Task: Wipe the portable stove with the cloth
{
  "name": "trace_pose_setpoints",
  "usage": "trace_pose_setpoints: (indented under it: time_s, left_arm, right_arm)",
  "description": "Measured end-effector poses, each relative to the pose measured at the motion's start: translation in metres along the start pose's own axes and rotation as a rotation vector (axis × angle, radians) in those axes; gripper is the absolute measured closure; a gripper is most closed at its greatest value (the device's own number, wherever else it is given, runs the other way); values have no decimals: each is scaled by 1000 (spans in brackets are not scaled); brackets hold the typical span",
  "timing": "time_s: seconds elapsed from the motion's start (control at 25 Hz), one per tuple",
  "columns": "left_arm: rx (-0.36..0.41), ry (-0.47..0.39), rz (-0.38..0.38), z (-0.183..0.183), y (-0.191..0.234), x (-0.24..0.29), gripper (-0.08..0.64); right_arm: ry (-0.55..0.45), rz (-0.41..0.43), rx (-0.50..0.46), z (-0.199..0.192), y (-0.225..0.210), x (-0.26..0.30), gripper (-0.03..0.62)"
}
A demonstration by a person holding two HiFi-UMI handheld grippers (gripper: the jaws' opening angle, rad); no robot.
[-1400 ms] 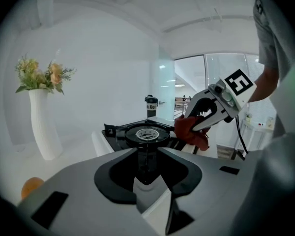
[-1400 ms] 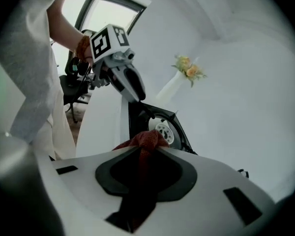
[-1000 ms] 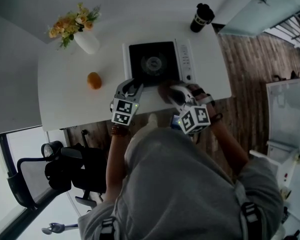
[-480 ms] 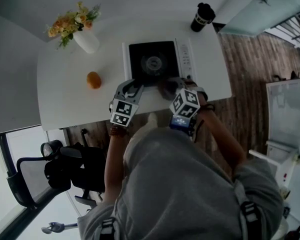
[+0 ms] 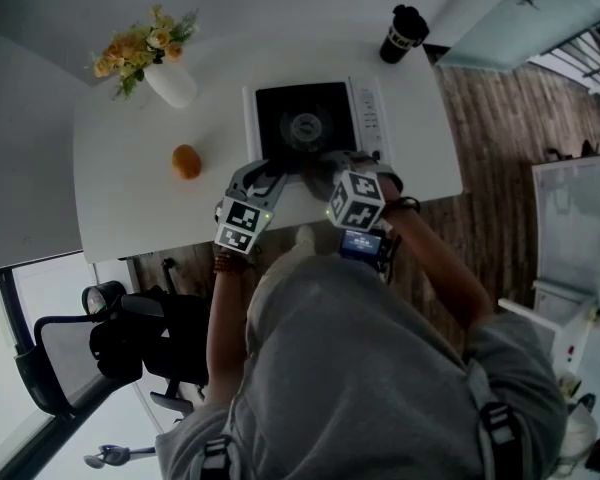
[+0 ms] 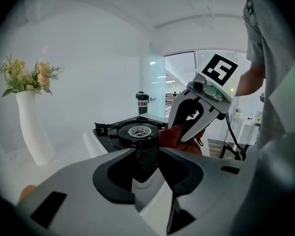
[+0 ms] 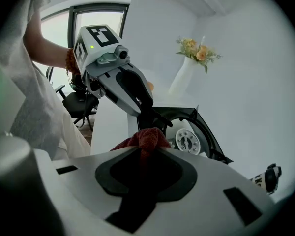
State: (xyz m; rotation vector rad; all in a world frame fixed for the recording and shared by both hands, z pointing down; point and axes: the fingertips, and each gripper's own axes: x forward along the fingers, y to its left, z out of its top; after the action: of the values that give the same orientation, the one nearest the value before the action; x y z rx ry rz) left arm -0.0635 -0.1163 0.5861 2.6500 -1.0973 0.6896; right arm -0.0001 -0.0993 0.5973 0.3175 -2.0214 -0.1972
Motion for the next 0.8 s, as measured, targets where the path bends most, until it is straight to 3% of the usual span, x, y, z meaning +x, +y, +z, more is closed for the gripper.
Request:
trace_pose_setpoints:
  time_s: [0.28,0.56,0.68,0.8]
  left_arm:
    - [-15,4,-25,0,0,0,410]
    - [-31,-9,-83,-4,5,-2,458]
    - [-19,-15,-77,-3,4,-2,456]
    - [-1,-10,-84,1,-1,-3,433]
  right_arm:
    - [-11,47,-90,38,9,15,502]
    - [-49,65,-129,44,14,22,502]
    - [-103,95,-88,43,14,18,502]
    - [-198,173,45,39,6,-2,499]
